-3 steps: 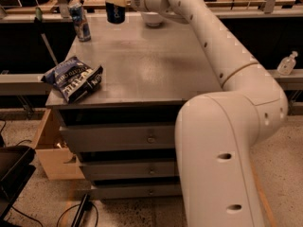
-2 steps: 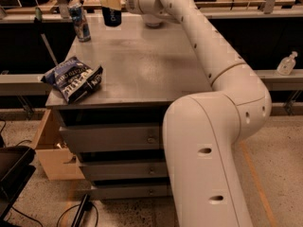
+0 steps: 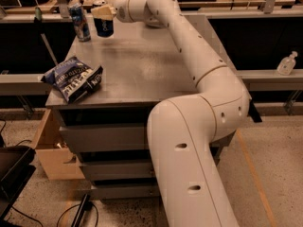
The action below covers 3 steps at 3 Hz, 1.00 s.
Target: Move pepsi can near redbull can
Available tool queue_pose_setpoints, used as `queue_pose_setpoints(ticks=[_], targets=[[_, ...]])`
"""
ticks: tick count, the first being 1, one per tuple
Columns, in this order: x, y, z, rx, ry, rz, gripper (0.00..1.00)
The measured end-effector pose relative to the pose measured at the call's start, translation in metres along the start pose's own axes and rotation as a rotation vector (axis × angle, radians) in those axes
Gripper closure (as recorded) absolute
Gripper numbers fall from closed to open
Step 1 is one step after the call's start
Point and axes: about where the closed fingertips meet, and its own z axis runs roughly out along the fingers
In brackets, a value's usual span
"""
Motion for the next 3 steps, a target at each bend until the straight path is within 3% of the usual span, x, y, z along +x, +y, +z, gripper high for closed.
queue_pose_setpoints(ticks=[1, 3], targets=[[0.0234, 0.0057, 0.0173, -0.032, 0.035, 0.054, 0.98], [0.0245, 0.0092, 0.0221, -0.038, 0.036, 0.052, 0.54]])
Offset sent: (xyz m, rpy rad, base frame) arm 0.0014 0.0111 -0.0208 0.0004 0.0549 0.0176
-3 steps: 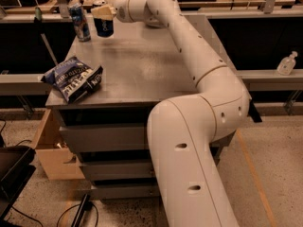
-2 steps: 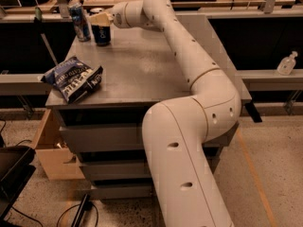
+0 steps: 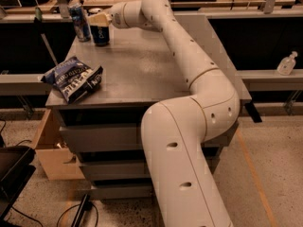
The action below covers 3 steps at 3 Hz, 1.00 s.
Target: Move pepsi can near redbull can
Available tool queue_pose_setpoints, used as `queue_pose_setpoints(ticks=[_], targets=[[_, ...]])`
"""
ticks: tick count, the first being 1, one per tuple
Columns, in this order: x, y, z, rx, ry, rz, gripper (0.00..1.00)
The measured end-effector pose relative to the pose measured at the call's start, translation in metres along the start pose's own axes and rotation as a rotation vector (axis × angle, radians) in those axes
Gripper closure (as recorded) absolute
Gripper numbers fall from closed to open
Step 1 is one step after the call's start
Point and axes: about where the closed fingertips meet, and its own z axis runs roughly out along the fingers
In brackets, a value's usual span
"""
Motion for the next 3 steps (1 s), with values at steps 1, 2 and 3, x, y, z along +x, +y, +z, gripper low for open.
queue_pose_setpoints(ticks=[1, 2, 3], targets=[[0.0016, 0.002, 0.0033, -0.004, 0.002, 0.001, 0.3], [0.0032, 0.004, 0.0066, -0.009, 0.004, 0.002, 0.07], [0.0043, 0.0054, 0.0089, -0.012, 0.006, 0.003, 0.0]])
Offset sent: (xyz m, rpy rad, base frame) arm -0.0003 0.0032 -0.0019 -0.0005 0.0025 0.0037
